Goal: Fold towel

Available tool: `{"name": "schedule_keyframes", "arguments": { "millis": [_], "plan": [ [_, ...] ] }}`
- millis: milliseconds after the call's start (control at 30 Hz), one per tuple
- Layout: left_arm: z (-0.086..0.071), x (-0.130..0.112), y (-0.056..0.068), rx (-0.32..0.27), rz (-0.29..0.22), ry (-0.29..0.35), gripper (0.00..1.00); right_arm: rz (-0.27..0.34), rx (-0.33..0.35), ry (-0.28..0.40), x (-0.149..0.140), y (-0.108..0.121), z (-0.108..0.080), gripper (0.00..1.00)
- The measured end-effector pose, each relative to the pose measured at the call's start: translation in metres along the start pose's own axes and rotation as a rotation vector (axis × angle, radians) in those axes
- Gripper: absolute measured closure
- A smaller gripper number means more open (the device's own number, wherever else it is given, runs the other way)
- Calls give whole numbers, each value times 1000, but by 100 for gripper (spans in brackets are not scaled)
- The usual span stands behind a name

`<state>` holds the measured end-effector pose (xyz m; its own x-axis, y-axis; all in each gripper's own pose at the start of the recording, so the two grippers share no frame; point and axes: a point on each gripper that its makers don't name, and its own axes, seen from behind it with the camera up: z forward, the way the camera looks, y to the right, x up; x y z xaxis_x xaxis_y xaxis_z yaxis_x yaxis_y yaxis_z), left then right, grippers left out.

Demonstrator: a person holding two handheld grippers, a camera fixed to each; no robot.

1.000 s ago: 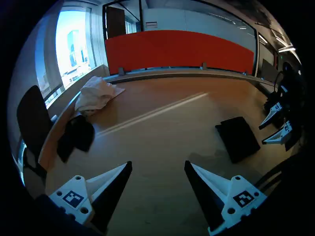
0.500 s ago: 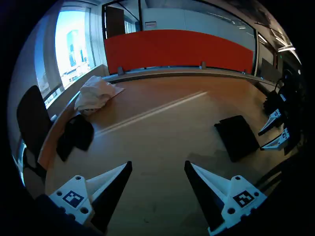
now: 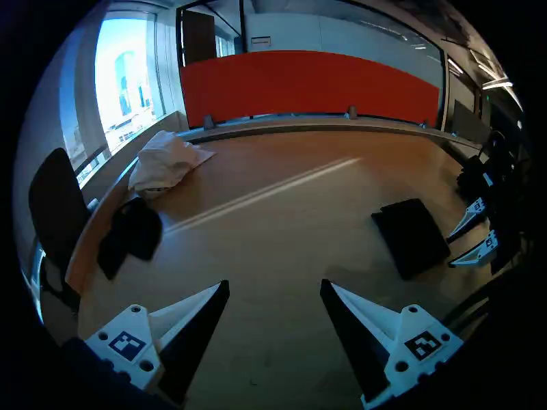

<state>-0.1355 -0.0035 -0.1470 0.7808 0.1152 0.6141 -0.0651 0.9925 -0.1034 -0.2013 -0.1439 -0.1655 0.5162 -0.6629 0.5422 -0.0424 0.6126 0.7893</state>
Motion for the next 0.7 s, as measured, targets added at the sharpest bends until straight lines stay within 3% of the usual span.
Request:
{"name": "schedule_keyframes", "arguments": {
  "millis": [300, 500, 700],
  "plan": [
    [0, 2, -1, -1, 0, 2, 1, 17, -7, 0, -2, 3, 4, 43],
    [0, 1, 0, -3, 2, 2, 1, 24, -5, -1, -2, 4, 4, 73],
    [0, 1, 0, -2, 1, 1, 1, 13, -6, 11, 1, 1, 2, 92]
  ]
}}
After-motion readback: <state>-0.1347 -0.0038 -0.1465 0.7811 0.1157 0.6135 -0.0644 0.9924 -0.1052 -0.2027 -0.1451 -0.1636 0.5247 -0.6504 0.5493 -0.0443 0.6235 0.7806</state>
